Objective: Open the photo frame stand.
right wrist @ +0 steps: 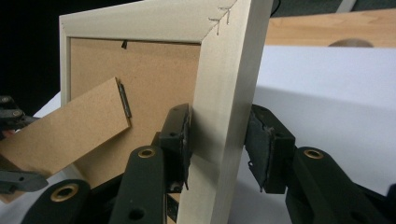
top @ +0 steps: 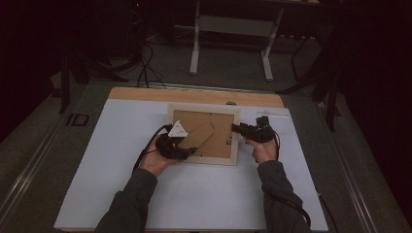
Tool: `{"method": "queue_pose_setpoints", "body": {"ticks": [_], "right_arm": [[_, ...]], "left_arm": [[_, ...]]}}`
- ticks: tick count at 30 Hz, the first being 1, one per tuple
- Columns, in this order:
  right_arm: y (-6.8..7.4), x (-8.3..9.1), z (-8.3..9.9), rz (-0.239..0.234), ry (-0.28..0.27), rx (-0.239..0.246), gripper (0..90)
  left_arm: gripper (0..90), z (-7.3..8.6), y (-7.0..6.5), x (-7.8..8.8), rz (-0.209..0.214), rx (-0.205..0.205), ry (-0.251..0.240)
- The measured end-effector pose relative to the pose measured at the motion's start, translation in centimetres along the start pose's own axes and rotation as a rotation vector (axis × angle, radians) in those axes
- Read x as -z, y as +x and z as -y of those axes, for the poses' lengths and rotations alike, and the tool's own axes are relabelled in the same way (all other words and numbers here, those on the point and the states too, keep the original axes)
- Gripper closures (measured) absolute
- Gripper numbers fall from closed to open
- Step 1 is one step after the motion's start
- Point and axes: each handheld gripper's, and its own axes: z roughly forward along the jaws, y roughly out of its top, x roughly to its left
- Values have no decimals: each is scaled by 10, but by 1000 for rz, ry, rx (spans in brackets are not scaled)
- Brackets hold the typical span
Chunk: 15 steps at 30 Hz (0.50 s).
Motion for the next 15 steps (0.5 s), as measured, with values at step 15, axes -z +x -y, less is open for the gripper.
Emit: {"method": "queue_pose_setpoints", "body": {"ticks": [15], "right_arm": [[1,7,-5,15,-43,16,621]], "left_arm": [[490,-7,5,-9,-53,4,26]]}}
